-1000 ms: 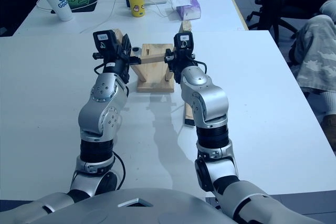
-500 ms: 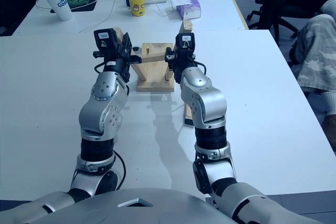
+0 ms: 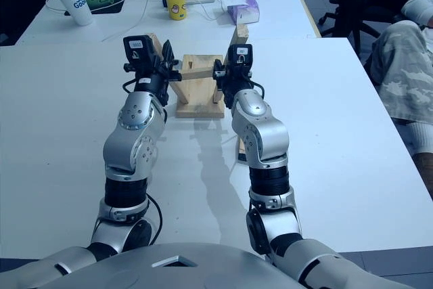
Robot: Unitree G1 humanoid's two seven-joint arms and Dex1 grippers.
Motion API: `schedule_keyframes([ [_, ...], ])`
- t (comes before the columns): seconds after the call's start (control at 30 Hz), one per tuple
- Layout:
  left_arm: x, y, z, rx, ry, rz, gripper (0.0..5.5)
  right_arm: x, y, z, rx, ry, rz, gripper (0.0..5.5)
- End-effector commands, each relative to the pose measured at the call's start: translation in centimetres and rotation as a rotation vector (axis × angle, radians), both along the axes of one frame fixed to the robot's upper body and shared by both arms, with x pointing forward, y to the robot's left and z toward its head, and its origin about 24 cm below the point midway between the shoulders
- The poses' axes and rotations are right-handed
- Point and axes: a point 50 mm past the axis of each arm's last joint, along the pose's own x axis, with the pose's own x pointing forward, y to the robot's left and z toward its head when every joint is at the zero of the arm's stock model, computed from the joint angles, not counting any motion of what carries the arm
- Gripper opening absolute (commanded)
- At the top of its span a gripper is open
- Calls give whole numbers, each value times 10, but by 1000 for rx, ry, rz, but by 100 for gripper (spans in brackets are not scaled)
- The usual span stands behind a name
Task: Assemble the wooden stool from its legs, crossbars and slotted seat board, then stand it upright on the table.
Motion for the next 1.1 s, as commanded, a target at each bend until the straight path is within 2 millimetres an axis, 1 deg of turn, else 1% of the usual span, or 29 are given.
schedule_keyframes([
  [0.03,-3,-15,19,-15,-99,-71,177,-5,18,-6,52,41,100,207],
  [0.23,-2,-13,21,18,-124,-43,177,-2,10,-3,31,0,54,207],
  [0.4,-3,-12,22,37,-142,-43,177,-1,6,7,26,-68,18,207],
  [0.7,-2,-12,26,24,-159,-47,177,1,-3,18,82,-142,-41,207],
  [0.93,-1,-11,29,-29,-164,-49,177,1,-10,19,128,-178,-82,207],
  [1.1,-3,-10,36,-39,-207,-42,177,-1,-14,30,173,-271,-104,207],
])
